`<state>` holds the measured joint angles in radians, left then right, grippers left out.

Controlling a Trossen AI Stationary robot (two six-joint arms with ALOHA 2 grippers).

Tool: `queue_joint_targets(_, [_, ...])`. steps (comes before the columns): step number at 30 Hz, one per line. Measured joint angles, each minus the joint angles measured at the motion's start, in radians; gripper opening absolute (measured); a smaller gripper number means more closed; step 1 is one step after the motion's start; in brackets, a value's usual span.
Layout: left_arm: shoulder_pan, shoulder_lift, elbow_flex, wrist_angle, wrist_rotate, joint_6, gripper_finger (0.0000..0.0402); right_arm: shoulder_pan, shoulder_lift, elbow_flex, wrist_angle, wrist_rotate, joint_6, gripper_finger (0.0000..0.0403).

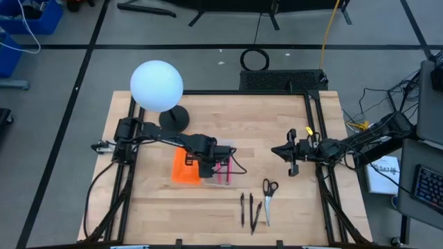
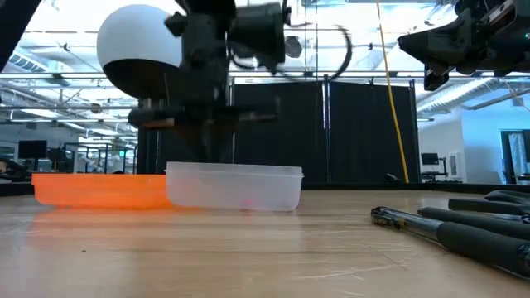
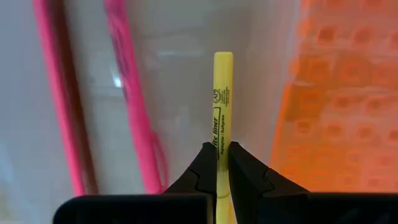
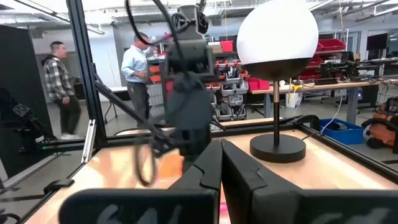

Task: Pick & place school supplies into a supply box
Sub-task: Put the yellow pen into the supply box

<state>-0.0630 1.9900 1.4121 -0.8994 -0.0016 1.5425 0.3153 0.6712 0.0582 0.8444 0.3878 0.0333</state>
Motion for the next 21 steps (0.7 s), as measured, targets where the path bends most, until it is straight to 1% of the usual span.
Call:
queue_joint_targets(7, [0.013,0.0,-0.035,0.022,-0.003,-0.006,0.0028,0.0,0.001,0.0,0.0,0.0,0.008,0.0])
queue_joint_targets(9, [0.007,0.0,-0.036,0.027,-0.007,-0.023,0.0041,0.0,0.001,0.0,0.0,0.0,0.008,0.0])
queue_joint_targets(15, [-0.024,0.0,-0.035,0.042,-0.015,-0.146,0.0085,0.0,0.002,0.0,-0.013,0.0,0.008,0.0])
queue_joint_targets(21, [-0.05,-0.005,-0.022,0.032,-0.145,-0.188,0.0105,0.0,0.002,0.0,-0.013,-0.001,0.008,0.0])
